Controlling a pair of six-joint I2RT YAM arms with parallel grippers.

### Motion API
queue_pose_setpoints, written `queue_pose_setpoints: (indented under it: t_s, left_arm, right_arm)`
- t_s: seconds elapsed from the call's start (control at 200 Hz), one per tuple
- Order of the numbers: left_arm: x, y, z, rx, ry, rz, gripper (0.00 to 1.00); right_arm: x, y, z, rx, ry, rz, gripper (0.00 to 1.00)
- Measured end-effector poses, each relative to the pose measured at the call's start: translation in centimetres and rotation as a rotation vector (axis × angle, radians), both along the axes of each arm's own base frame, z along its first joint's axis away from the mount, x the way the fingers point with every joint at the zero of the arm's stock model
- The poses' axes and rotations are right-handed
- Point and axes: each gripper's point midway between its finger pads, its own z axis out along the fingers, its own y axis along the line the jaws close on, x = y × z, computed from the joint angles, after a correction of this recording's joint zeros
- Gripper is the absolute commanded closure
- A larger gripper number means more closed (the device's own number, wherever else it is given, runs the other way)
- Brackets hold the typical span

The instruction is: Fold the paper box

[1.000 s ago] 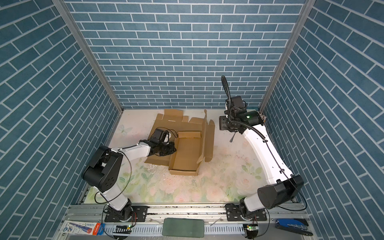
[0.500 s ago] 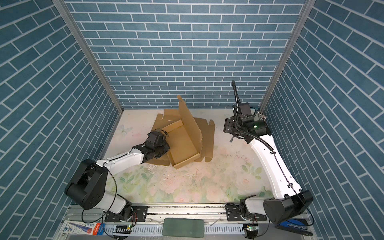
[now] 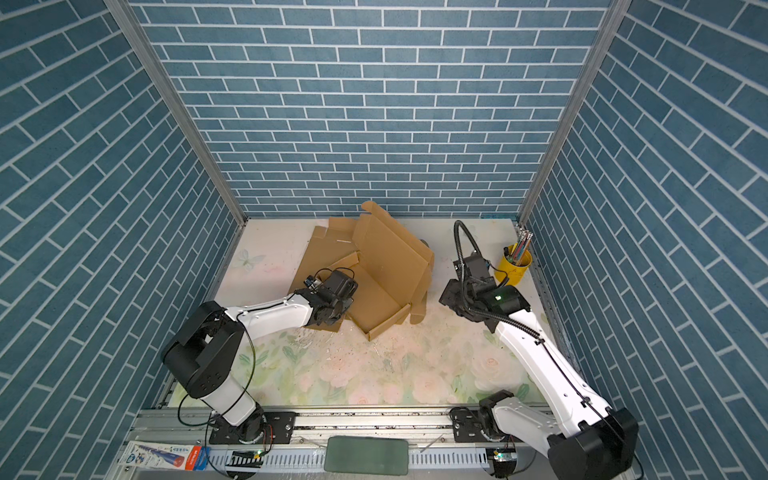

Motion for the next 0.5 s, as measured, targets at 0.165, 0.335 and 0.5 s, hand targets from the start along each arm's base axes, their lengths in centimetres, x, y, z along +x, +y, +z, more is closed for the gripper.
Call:
queue_pose_setpoints:
  t_s: [0.165,0.335,0.5]
  left_arm:
    - [0.1,-0.2,0.1,-0.010,-0.009,0.010,0.83]
    - [-0.4,-1.5,0.1,-0.037,-0.020,-0.007,0.83]
    - [-1.4,-2.0,-0.8,-0.054,-0.007,-0.018,0.83]
  right_arm:
    - [-1.5,3.2,-1.0,0.065,0.022,0.010,0.35]
    - [-1.8,7.0,-3.9,0.086,0.093,0.034,0.32]
    - [-1.2,9.6,-6.2,0.092,0.132,0.032,0.34]
